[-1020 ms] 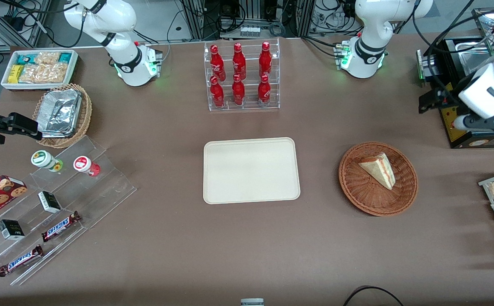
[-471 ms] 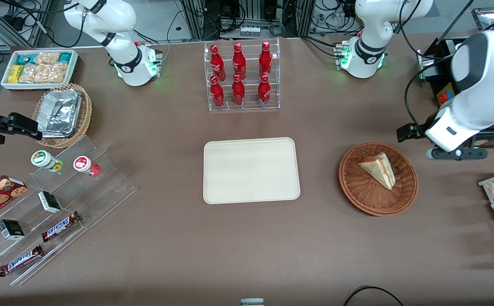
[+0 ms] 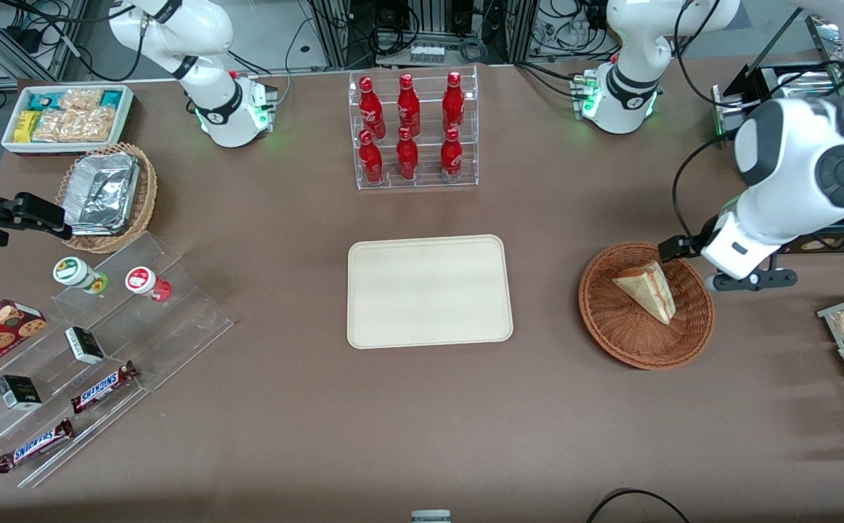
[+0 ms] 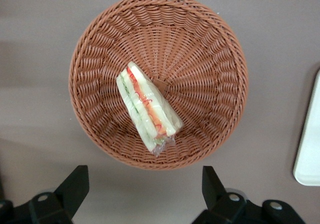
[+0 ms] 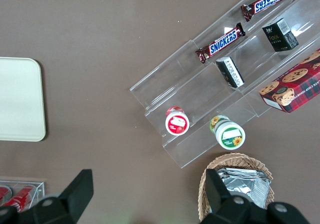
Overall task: Place sandwich from basket to tray
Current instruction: 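Lower the left gripper and close it on the wrapped sandwich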
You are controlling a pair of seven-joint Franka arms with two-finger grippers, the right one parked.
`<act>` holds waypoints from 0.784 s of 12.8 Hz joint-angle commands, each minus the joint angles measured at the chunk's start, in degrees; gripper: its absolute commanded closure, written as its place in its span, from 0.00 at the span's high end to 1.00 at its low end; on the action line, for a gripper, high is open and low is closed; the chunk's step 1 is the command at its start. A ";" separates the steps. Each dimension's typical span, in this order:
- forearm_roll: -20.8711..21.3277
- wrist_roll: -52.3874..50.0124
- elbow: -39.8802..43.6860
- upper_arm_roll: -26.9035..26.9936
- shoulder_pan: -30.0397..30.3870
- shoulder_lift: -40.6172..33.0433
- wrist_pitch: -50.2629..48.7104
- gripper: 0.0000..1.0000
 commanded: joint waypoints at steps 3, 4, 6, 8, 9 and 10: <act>0.31 -14.43 -4.28 0.59 -0.86 2.11 7.98 1.00; 0.14 -18.46 -4.37 0.59 -0.86 2.90 8.85 1.00; 0.31 -26.64 -4.63 0.50 -1.47 3.52 10.26 1.00; 0.31 -31.40 -6.37 0.50 -1.92 3.53 12.89 1.00; 0.31 -34.38 -7.43 0.50 -1.92 3.44 14.73 1.00; 0.31 -36.76 -8.14 0.50 -2.01 3.52 16.32 1.00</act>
